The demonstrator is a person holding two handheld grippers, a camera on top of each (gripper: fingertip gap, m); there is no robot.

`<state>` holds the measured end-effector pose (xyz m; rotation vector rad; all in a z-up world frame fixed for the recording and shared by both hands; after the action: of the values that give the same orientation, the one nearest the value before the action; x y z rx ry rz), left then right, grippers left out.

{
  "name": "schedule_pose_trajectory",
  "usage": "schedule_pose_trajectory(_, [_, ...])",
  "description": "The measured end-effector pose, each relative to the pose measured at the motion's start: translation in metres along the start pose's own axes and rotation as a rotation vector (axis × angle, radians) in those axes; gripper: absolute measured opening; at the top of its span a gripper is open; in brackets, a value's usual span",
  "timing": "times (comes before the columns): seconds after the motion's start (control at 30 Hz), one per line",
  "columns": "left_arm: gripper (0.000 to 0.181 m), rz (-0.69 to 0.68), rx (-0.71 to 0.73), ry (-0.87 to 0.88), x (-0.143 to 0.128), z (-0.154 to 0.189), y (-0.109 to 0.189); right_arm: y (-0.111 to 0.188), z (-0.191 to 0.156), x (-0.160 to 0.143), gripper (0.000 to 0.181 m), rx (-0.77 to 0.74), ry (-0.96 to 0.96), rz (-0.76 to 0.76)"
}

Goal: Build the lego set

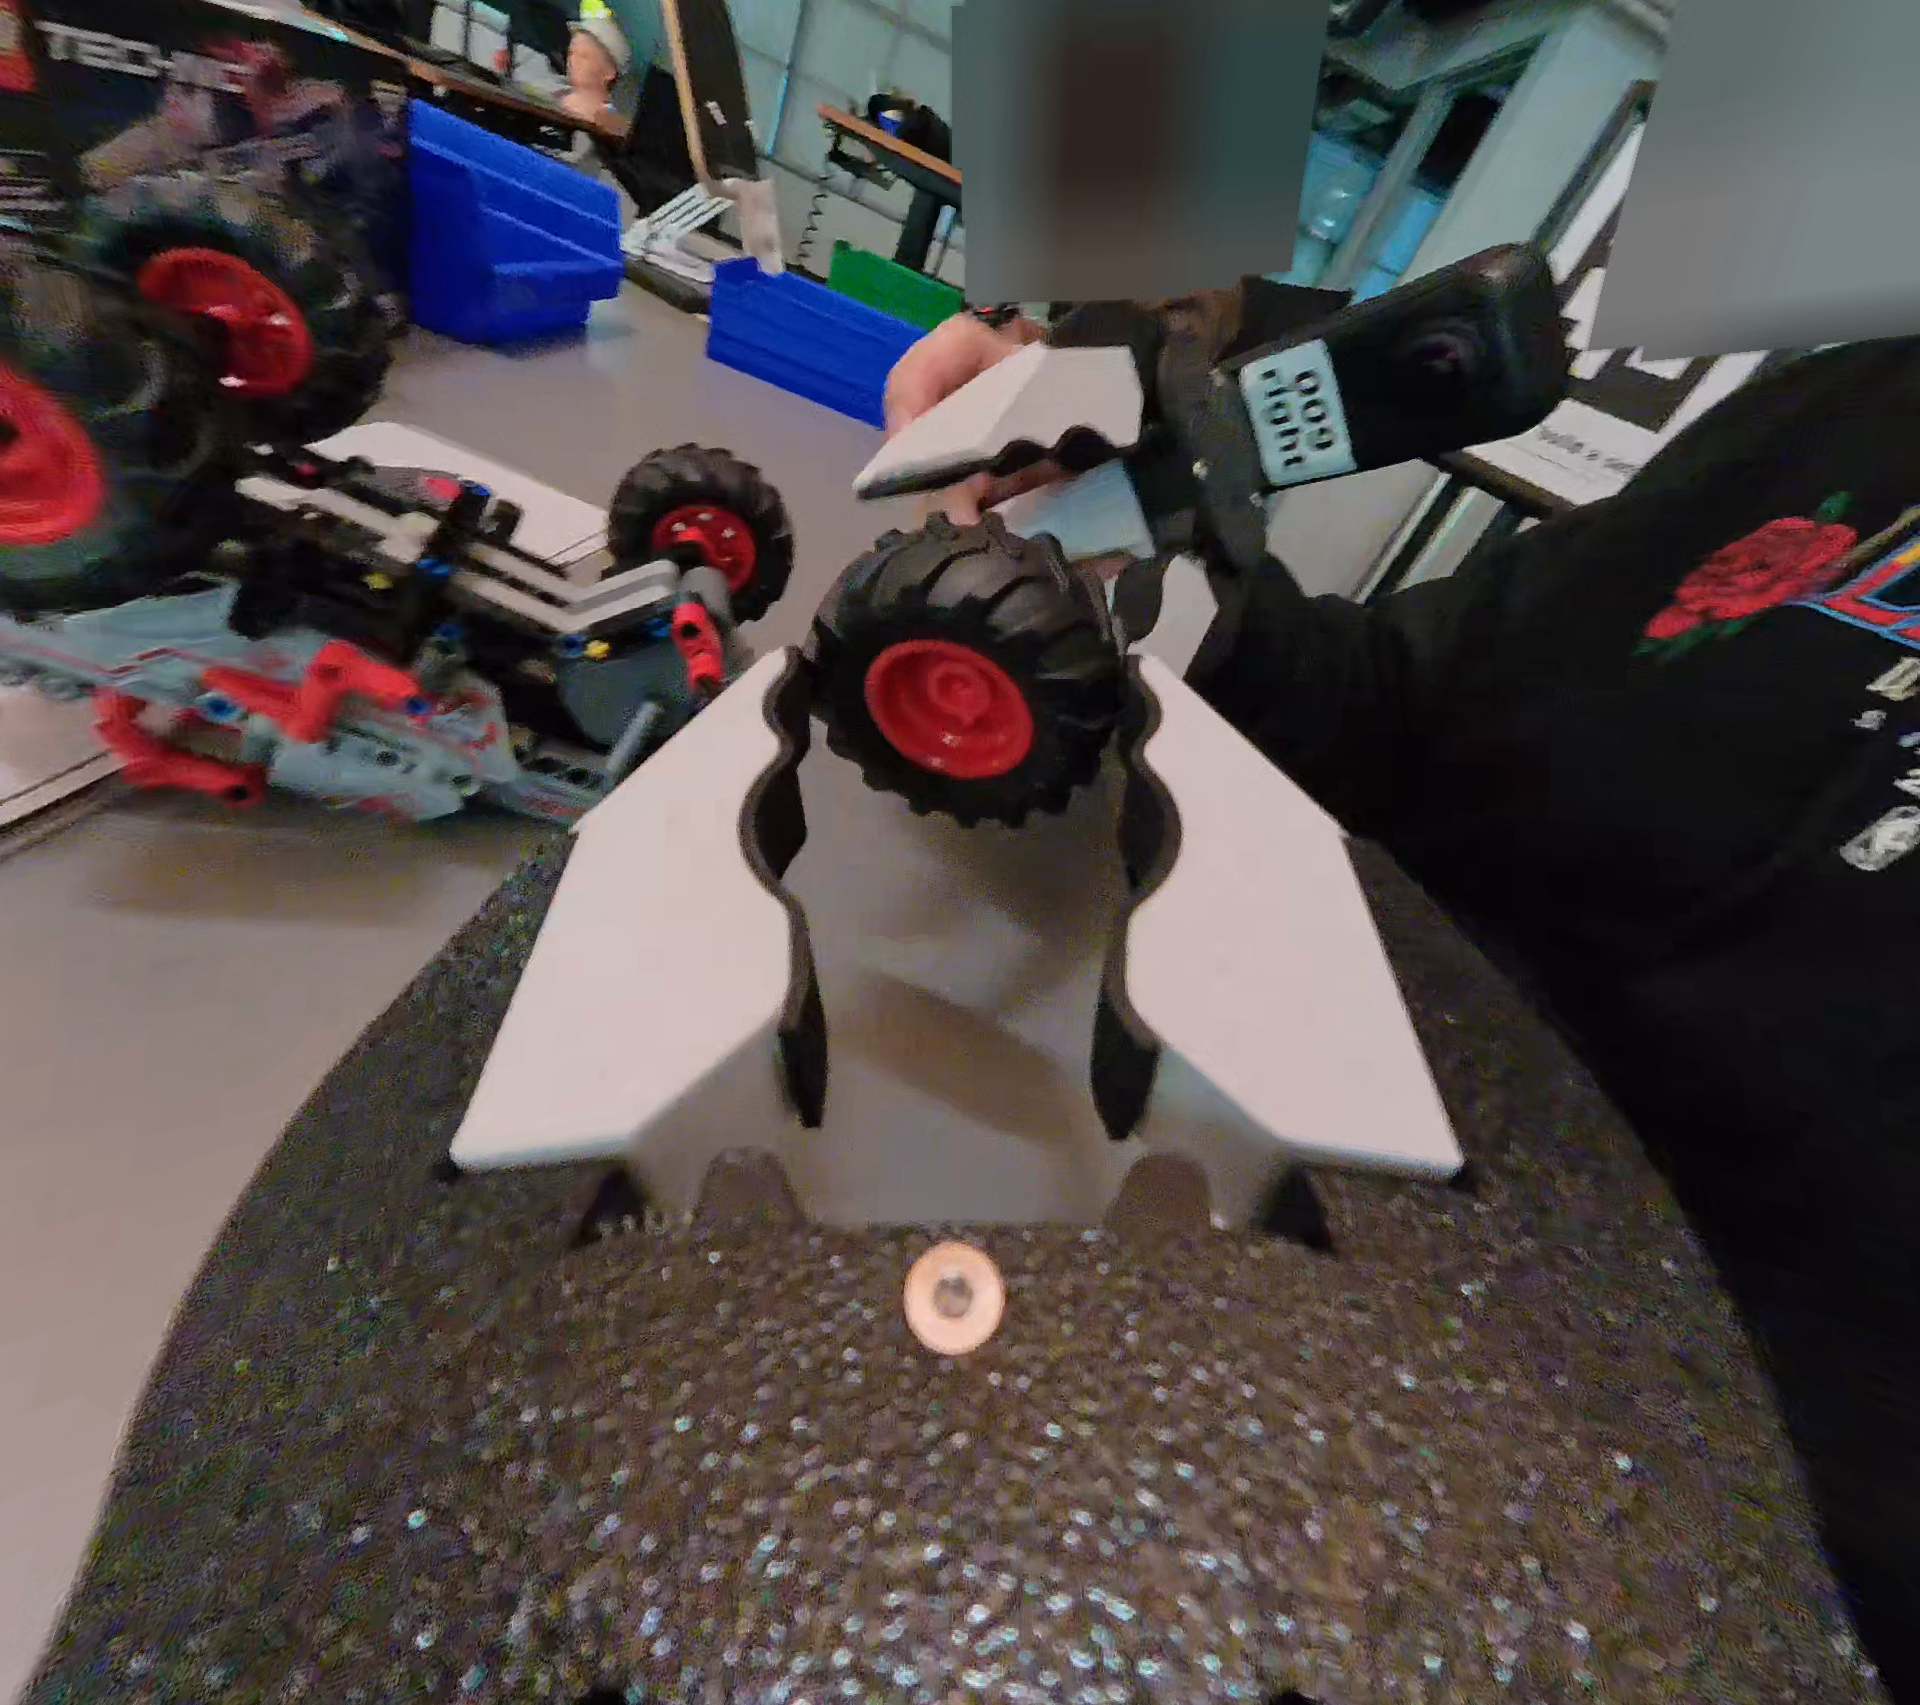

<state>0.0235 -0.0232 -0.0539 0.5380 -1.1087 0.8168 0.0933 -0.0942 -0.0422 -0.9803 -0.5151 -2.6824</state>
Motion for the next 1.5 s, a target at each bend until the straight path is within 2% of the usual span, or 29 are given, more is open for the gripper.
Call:
schedule_pose_trajectory(0.1, [0.057,-0.058,0.147,0.014,-0.007,-0.022,0.008,0.0,0.018,-0.02,0.057,-0.016,0.053,-0.161])
schedule_pose_trajectory(0.2, [0.057,-0.122,0.199,0.073,-0.013,-0.033,0.002,-0.007,0.018,-0.046,0.049,0.057,0.127,-0.349])
schedule_pose_trajectory(0.23, [0.057,-0.144,0.203,0.086,-0.015,-0.035,-0.002,-0.01,0.016,-0.049,0.045,0.075,0.152,-0.366])
schedule_pose_trajectory(0.43, [0.057,-0.171,0.188,0.181,-0.018,-0.044,-0.014,-0.023,0.011,-0.054,0.039,0.064,0.269,-0.407])
schedule_pose_trajectory(0.63, [0.057,-0.139,0.148,0.257,-0.016,-0.048,-0.02,-0.026,0.013,-0.053,0.032,0.045,0.273,-0.372])
schedule_pose_trajectory(0.67, [0.057,-0.133,0.145,0.269,-0.016,-0.048,-0.021,-0.025,0.013,-0.053,0.018,0.035,0.292,-0.375])
schedule_pose_trajectory(0.7, [0.057,-0.129,0.142,0.277,-0.018,-0.048,-0.022,-0.025,0.013,-0.053,0.015,0.02,0.309,-0.384])
schedule_pose_trajectory(0.87, [0.057,-0.088,0.175,0.265,-0.017,-0.049,-0.021,-0.027,0.01,-0.051,0.015,0.016,0.327,-0.389])
schedule_pose_trajectory(0.9, [0.057,-0.074,0.184,0.261,-0.016,-0.049,-0.02,-0.024,0.01,-0.051,0.02,0.034,0.321,-0.385])
schedule_pose_trajectory(0.97, [0.057,-0.076,0.193,0.247,-0.016,-0.049,-0.02,-0.01,0.019,-0.047,0.042,0.042,0.293,-0.366])
schedule_pose_trajectory(1.03, [0.057,-0.078,0.204,0.229,-0.016,-0.048,-0.019,0.012,0.03,-0.046,0.059,0.11,0.179,-0.31])
schedule_pose_trajectory(1.1, [0.057,-0.087,0.203,0.21,-0.016,-0.047,-0.019,0.034,0.04,-0.054,0.085,0.205,0.057,-0.23])
schedule_pose_trajectory(1.17, [0.057,-0.089,0.201,0.195,-0.016,-0.046,-0.019,0.042,0.051,-0.073,0.098,0.219,0.051,-0.192])
schedule_pose_trajectory(1.27, [0.057,-0.111,0.21,0.177,-0.017,-0.046,-0.02,0.028,0.054,-0.099,0.102,0.144,0.195,-0.298])
schedule_pose_trajectory(1.3, [0.057,-0.118,0.215,0.17,-0.017,-0.046,-0.021,0.024,0.045,-0.099,0.103,0.181,0.231,-0.295])
schedule_pose_trajectory(1.4, [0.057,-0.127,0.23,0.156,-0.018,-0.046,-0.022,0.013,0.031,-0.09,0.089,0.165,0.336,-0.239])
schedule_pose_trajectory(1.5, [0.057,-0.117,0.229,0.162,-0.017,-0.047,-0.023,0.004,0.03,-0.109,0.092,0.141,0.423,-0.373])
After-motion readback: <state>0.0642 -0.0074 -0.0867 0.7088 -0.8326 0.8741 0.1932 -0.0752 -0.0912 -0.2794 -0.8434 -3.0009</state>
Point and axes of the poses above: each gripper's, where its closed fingertips meet, y back along the fingers, x out of its top, z = x × y across the jaws, the point moved 5 cm from there along y, back along the fingers, and after that the axes turned 2 degrees about -x, right-handed, at the moved point
